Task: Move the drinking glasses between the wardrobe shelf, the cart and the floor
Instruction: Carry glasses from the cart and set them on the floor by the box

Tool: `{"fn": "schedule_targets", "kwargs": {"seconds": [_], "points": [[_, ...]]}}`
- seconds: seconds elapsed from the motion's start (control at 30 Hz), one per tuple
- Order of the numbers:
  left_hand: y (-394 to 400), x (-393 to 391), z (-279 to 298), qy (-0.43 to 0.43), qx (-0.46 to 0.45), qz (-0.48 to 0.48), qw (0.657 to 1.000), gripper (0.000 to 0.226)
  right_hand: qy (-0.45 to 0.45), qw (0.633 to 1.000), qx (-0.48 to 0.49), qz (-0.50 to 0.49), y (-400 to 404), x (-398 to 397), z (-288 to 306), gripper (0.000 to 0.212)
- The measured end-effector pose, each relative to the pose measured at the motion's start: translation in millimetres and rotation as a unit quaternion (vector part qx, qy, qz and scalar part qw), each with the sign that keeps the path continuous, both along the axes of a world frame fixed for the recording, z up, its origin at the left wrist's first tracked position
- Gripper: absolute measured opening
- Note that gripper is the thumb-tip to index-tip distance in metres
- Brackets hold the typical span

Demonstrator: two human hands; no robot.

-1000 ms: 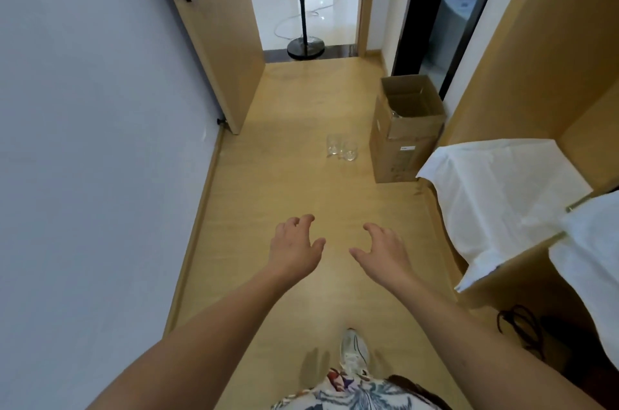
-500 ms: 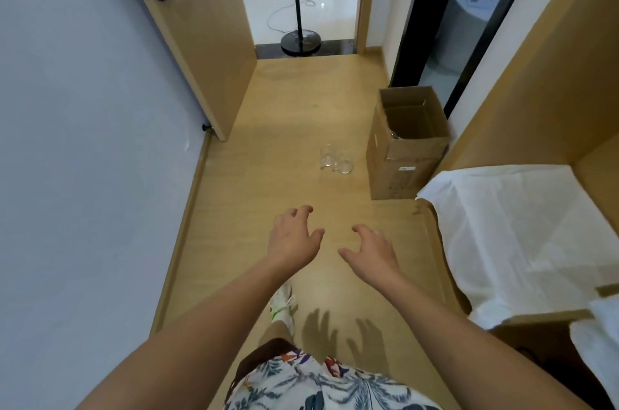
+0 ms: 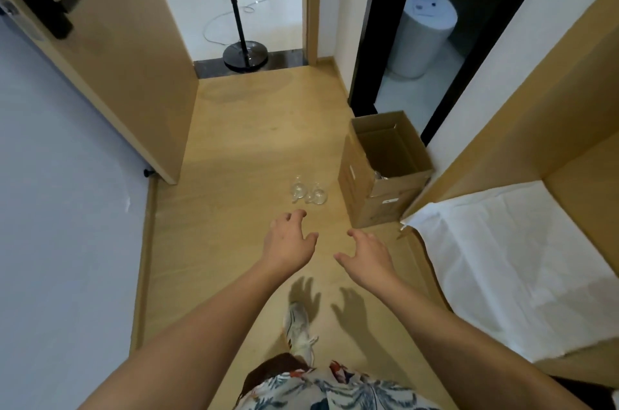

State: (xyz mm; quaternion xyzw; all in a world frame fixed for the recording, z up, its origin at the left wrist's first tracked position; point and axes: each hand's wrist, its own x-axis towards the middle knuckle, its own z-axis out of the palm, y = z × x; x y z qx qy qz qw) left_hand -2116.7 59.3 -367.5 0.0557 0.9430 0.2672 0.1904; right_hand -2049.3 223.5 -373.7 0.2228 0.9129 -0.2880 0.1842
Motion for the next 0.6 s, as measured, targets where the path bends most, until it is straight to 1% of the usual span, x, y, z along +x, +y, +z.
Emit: {"fn": "schedule_targets", "kwargs": {"seconds": [0.17, 0.37, 0.5, 0.6], "points": [[-13, -62, -14, -0.016, 0.005, -0.008, 1.0, 0.055, -0.012, 1.0, -0.009, -0.011, -17, -59, -6, 0.064], [-26, -108, -32, -0.058, 0.005, -0.006, 0.998, 0.056, -0.037, 0.999, -0.017, -0.004, -32, -109, -16, 0.063], [-28, -139, -44, -0.072, 0.021, 0.021, 0.997, 0.057, -0.048, 0.999, -0.019, 0.011, -30, -147, -24, 0.063], [-27, -167, -52, -0.086, -0.004, 0.025, 0.996, 0.059, -0.064, 0.998, -0.023, 0.018, -24, -180, -34, 0.061]]}}
